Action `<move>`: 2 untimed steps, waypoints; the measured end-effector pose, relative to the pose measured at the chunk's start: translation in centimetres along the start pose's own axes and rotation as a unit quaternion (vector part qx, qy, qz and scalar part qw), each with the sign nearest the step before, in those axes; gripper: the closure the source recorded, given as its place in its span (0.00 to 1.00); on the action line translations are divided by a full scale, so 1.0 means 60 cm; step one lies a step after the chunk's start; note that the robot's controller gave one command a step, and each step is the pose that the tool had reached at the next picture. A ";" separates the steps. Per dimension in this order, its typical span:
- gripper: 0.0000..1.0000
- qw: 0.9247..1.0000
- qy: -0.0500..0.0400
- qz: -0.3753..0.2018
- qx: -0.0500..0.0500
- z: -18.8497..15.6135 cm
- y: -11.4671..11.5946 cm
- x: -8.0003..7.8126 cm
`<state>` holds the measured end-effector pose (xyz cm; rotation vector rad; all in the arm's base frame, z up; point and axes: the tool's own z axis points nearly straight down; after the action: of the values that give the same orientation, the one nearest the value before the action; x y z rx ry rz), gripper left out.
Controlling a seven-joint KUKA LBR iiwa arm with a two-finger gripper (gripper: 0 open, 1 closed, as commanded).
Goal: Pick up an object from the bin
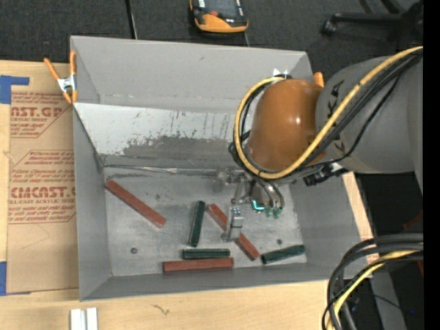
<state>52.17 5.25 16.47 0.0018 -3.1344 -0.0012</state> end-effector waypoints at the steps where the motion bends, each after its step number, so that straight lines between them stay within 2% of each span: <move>1: 0.00 1.000 -0.004 0.000 0.000 -0.007 0.000 -0.003; 2: 0.00 1.000 -0.008 -0.005 0.000 0.073 0.021 -0.049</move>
Offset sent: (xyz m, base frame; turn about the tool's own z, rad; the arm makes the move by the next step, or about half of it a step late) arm 0.0375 0.0179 -0.0714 -0.0137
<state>55.07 6.50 12.08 0.0167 -3.1512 -0.0025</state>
